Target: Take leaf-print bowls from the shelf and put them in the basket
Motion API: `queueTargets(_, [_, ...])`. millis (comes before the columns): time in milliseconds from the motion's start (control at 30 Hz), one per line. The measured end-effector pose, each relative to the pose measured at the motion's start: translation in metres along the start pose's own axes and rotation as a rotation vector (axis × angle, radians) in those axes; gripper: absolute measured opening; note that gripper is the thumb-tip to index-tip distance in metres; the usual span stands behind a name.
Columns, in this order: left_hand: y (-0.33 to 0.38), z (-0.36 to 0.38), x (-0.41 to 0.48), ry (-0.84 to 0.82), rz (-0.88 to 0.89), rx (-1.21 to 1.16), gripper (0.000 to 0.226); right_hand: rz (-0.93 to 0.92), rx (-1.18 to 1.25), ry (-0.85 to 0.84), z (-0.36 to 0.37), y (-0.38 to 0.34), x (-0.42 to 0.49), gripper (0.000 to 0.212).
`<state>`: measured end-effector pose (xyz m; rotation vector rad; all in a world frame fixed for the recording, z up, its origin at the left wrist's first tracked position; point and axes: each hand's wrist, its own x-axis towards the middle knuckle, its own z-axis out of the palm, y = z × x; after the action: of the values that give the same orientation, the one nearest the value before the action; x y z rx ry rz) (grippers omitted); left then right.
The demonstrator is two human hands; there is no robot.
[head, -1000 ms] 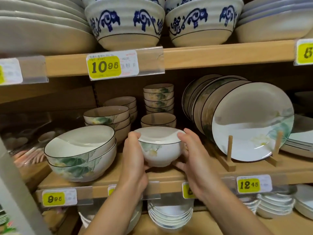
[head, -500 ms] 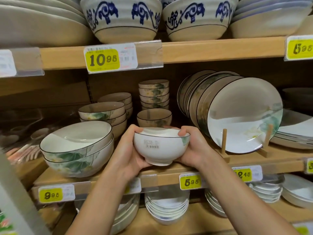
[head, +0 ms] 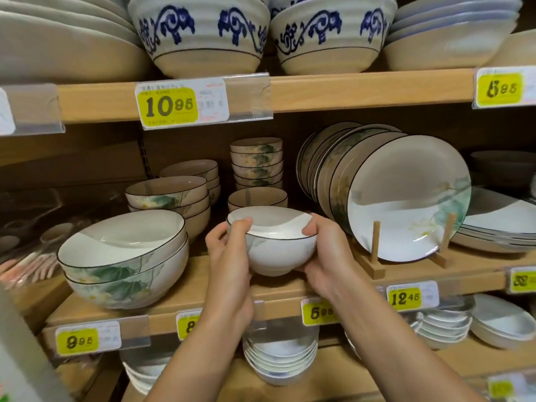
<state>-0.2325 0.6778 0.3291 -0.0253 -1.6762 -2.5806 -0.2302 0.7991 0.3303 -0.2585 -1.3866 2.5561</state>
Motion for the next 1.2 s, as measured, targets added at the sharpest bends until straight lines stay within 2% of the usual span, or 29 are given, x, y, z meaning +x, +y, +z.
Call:
queueTargets(100, [0.013, -0.012, 0.016, -0.154, -0.127, -0.085, 0.029, 0.147, 0.049, -0.104, -0.006, -0.01, 0.007, 0.069])
queueTargets(200, [0.019, -0.017, 0.025, -0.261, -0.262, -0.135, 0.036, 0.353, 0.062, -0.322, -0.006, -0.012, 0.012, 0.064])
queueTargets(300, [0.017, -0.018, 0.026, -0.229, -0.306, -0.144, 0.039, 0.406, 0.004, -0.311, -0.007, -0.005, 0.023, 0.05])
queueTargets(367, [0.016, -0.016, 0.025, -0.182, -0.279, -0.142, 0.034, 0.401, -0.024, -0.235, -0.004, -0.003, 0.026, 0.04])
queueTargets(467, [0.014, -0.012, 0.025, -0.095, -0.182, -0.151, 0.022, 0.34, 0.032, -0.143, -0.003, -0.001, 0.021, 0.042])
queueTargets(533, [0.012, -0.01, 0.024, -0.027, -0.113, -0.168, 0.018, 0.191, 0.067, -0.144, -0.009, 0.005, 0.014, 0.047])
queueTargets(600, [0.009, -0.008, 0.023, 0.039, -0.036, -0.178, 0.02, 0.017, 0.039, -0.126, -0.015, 0.011, 0.003, 0.043])
queueTargets(700, [0.004, -0.005, 0.02, 0.039, 0.052, -0.138, 0.033, -0.118, -0.087, -0.163, -0.005, 0.016, -0.012, 0.038])
queueTargets(767, [0.002, -0.002, 0.022, 0.017, 0.077, -0.097, 0.051, -0.202, -0.14, -0.104, 0.003, 0.015, -0.01, 0.034])
queueTargets(800, [0.004, 0.001, 0.025, 0.035, 0.109, -0.072, 0.052, -0.235, -0.134, -0.088, 0.007, 0.011, -0.007, 0.032])
queueTargets(900, [0.018, 0.017, 0.043, 0.1, 0.166, -0.036, 0.022, -0.297, -0.149, -0.022, 0.024, -0.007, 0.013, 0.042])
queueTargets(967, [0.026, 0.031, 0.064, 0.17, 0.183, -0.053, 0.015, -0.285, -0.182, 0.07, 0.039, -0.018, 0.033, 0.055])
queueTargets(1000, [0.029, 0.038, 0.074, 0.193, 0.211, -0.05, 0.018, -0.288, -0.205, 0.104, 0.046, -0.022, 0.044, 0.059])
queueTargets(1067, [0.036, 0.05, 0.095, 0.196, 0.251, -0.021, 0.037, -0.344, -0.281, 0.106, 0.056, -0.026, 0.066, 0.061])
queueTargets(1133, [0.041, 0.057, 0.117, 0.175, 0.203, 0.035, 0.054, -0.381, -0.328, 0.085, 0.061, -0.03, 0.084, 0.059])
queueTargets(1200, [0.039, 0.059, 0.132, 0.12, 0.206, 0.076, 0.058, -0.416, -0.365, 0.066, 0.06, -0.031, 0.097, 0.057])
